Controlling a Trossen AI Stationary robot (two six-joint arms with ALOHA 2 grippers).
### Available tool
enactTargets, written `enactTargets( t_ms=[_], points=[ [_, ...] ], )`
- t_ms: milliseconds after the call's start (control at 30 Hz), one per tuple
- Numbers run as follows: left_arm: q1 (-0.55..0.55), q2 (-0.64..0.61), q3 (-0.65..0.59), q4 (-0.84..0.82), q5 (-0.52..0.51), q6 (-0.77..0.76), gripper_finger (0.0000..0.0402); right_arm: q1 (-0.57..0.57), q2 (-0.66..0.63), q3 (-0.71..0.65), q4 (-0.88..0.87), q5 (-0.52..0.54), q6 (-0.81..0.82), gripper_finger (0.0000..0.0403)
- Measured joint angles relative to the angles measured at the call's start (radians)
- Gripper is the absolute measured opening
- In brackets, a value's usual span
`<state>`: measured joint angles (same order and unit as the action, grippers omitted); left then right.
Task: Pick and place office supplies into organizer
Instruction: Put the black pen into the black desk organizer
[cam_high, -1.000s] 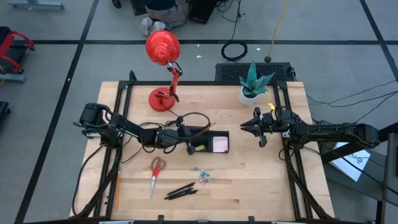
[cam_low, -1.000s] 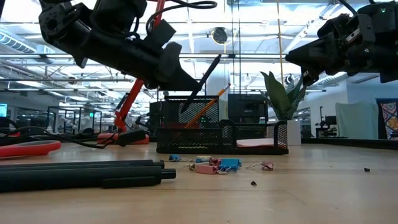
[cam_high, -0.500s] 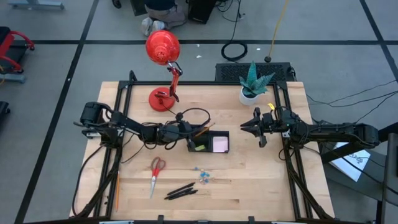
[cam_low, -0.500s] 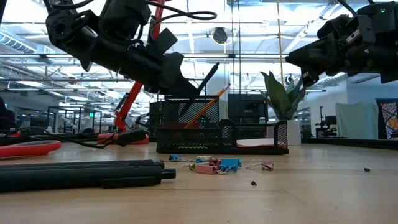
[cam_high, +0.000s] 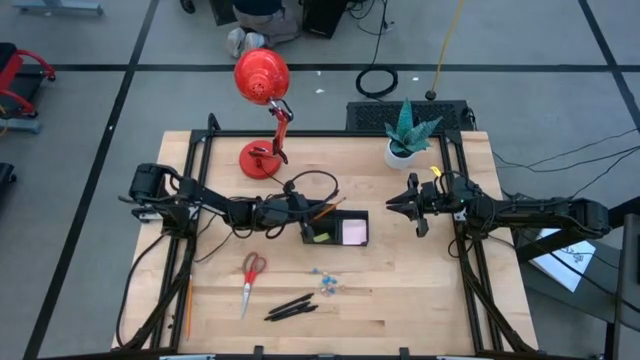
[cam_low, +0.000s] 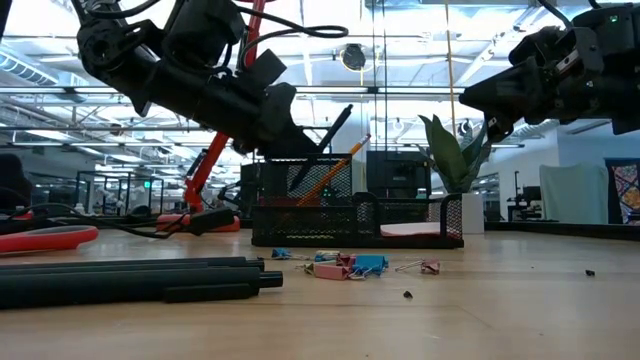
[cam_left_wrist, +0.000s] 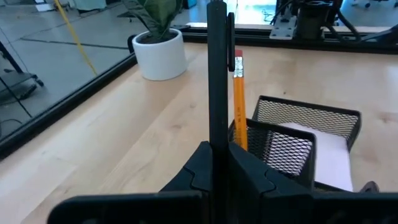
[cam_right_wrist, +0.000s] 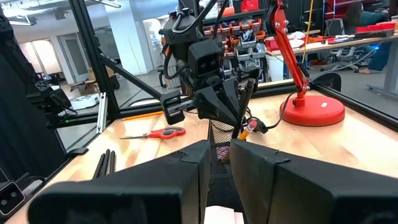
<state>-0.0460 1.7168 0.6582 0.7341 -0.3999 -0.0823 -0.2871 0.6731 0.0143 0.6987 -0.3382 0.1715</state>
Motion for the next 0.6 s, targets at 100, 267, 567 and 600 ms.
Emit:
enactTargets(
  t_ms=[100, 267, 567, 600],
  points=[
    [0.0, 0.0, 0.0, 0.001, 0.013, -0.006, 0.0031, 0.0, 0.0, 0.0, 0.0, 0.0, 0.0, 0.0059],
    [0.0, 0.0, 0.0, 0.0, 0.011, 0.005, 0.0031, 0.0, 0.0, 0.0, 0.003, 0.0, 0.0, 0.0059],
    [0.0, 0.0, 0.0, -0.007, 0.002, 0.001, 0.0031, 0.0, 0.0, 0.0, 0.004, -0.002, 0.0, 0.0059],
    [0.0, 0.0, 0.0, -0.008, -0.002, 0.001, 0.0031, 0.0, 0.0, 0.0, 0.004, -0.002, 0.0, 0.0059]
  ],
)
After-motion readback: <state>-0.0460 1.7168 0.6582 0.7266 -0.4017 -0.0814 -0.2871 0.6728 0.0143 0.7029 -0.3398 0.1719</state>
